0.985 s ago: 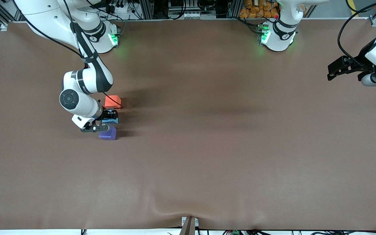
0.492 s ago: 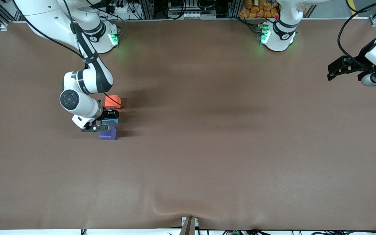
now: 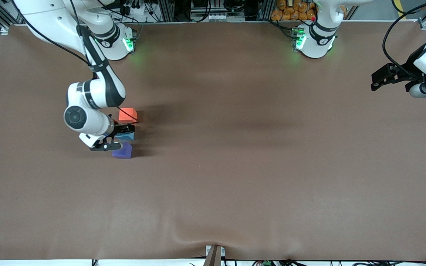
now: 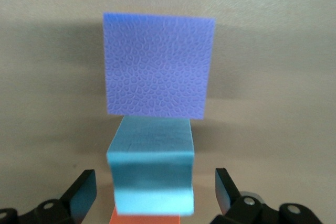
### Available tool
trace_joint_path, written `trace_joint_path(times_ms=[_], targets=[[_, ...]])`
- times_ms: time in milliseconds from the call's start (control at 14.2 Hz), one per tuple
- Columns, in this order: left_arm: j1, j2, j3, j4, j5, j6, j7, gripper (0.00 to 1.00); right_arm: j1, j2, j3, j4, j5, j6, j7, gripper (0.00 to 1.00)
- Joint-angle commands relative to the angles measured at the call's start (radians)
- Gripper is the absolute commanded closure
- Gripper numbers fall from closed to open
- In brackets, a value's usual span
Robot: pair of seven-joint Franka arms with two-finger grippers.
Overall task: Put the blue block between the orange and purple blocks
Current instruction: 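Open the right gripper and withdraw it from the blocks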
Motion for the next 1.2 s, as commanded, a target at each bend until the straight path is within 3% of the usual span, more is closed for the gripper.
trace_joint_path(times_ms=[0,492,844,1125], targets=[[0.005,0.002,-0.002,0.008,-0.013,-0.015,0.000,0.00,-0.028,-0.010,0.016,0.159,0.005,-0.207,0.002,0.00],[0.005,0.005,-0.003,0.008,-0.013,-0.015,0.000,0.00,-0.138,-0.007,0.016,0.420,0.004,-0.488,-0.017,0.00],[0.005,0.005,-0.003,0.008,-0.013,-0.015,-0.001,0.00,-0.250,-0.007,0.016,0.627,-0.007,-0.564,-0.228,0.00],[0.007,0.005,-0.003,0.010,-0.013,-0.015,-0.001,0.00,-0.251,-0.008,0.011,0.802,-0.021,-0.687,-0.219,0.00]])
